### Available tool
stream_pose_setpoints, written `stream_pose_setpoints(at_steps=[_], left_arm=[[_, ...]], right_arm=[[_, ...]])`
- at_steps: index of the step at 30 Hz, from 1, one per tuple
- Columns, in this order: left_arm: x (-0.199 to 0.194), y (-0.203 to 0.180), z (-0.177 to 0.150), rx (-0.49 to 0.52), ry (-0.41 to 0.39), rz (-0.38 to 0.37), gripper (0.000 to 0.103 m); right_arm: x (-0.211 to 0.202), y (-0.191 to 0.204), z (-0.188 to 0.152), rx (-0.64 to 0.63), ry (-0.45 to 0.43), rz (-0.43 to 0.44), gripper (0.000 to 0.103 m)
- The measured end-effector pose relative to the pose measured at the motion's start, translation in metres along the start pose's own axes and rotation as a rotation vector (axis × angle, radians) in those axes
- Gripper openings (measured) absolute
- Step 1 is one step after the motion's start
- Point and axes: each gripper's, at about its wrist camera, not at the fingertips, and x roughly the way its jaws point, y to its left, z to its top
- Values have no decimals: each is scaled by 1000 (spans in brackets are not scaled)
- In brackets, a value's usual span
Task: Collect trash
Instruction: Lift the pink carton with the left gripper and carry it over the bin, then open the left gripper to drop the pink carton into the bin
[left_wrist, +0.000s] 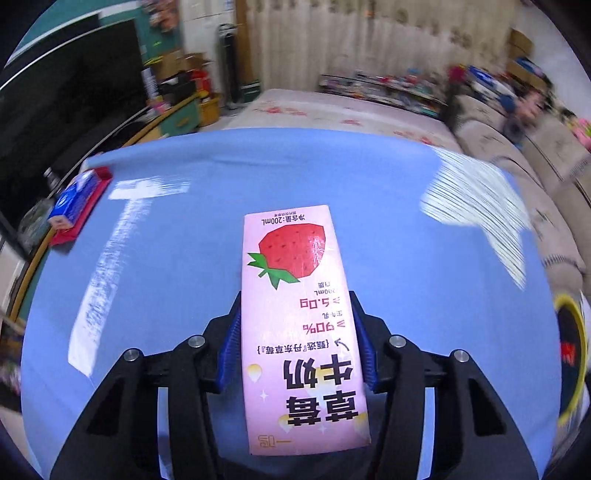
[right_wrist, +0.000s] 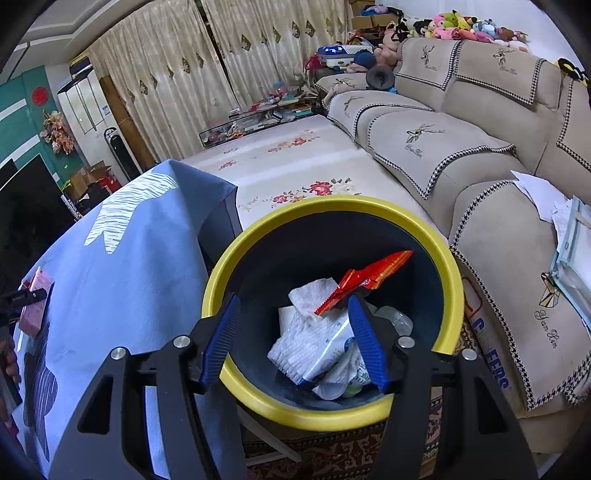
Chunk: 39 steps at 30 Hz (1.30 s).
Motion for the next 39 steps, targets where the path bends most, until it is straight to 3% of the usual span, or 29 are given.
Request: stream_pose_setpoints(at_steps=[12,21,30,39], left_arm=[[-95,-124,-32,248,-100,-228,51],[-123,-250,-43,447,-111,-349,51],[-119,-377,-66,621,-71,-439,51],[-71,-437,-75,665,51,-473,52]], right_arm=[[-31,-29,-16,59,-39,-43,58],[-48,-66,-17,111,-77,-101,58],[-58,-103,-25,166,-89,-160,58],[-61,-120,-29,196,-87,-179,58]])
